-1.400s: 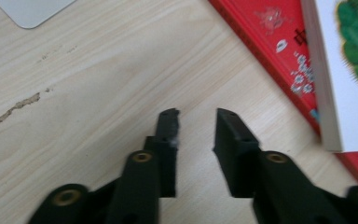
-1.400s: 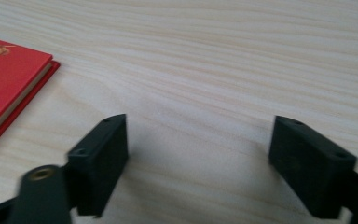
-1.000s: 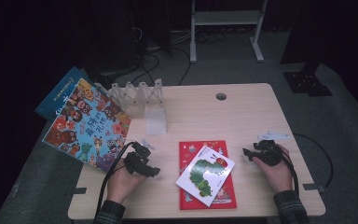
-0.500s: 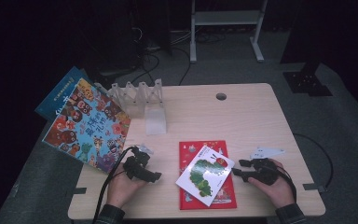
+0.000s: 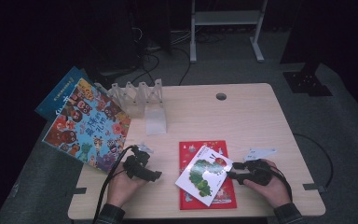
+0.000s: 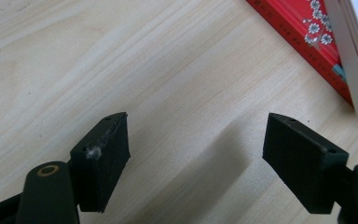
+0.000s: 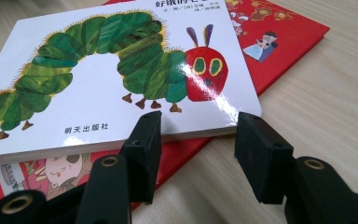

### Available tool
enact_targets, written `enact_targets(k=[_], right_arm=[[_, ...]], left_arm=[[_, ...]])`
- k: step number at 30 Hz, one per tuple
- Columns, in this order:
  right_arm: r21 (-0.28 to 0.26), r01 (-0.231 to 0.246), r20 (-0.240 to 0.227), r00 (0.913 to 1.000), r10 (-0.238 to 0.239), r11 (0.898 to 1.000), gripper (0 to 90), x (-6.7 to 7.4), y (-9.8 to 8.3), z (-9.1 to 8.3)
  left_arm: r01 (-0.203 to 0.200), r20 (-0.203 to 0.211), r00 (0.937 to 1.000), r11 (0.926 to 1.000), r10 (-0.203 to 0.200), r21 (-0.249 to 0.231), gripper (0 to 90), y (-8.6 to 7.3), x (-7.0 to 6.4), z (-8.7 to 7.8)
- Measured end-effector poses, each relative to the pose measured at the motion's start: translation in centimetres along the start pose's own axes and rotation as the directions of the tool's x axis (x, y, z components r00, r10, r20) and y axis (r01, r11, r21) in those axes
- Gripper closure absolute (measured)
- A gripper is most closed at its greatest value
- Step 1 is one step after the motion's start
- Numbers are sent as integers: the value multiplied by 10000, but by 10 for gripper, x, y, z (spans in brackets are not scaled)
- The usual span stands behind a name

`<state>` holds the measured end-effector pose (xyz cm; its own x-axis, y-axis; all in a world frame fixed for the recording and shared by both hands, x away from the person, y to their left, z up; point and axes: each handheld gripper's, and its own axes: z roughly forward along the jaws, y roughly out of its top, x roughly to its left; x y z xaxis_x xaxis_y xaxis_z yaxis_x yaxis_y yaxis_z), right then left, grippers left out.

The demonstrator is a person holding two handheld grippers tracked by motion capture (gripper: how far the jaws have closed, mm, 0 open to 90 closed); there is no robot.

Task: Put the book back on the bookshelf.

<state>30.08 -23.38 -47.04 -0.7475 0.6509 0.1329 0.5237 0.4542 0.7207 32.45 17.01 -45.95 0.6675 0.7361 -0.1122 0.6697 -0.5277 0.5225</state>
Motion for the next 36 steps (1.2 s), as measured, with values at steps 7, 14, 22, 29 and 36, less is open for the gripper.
enact_targets(k=[7,14,22,29,36], right_arm=[[113,141,-230,9996,-138,9998,491,-4,8,7],[177,438,-299,9986,-433,9989,489,-5,19,18],[180,664,-372,9971,-657,9976,488,-6,32,32],[392,938,-648,9937,-911,9948,478,4,32,31],[471,1573,-1172,9816,-1509,9864,495,23,26,29]], left_arm=[[26,115,9999,9998,-24,-187,225,1,0,-3],[2,232,9997,9997,4,-258,225,4,-3,-3],[-83,478,9988,9996,96,-273,225,7,-7,0],[49,950,9955,9991,-9,-414,225,8,-8,3],[5,1223,9925,9988,56,-498,218,13,-12,7]])
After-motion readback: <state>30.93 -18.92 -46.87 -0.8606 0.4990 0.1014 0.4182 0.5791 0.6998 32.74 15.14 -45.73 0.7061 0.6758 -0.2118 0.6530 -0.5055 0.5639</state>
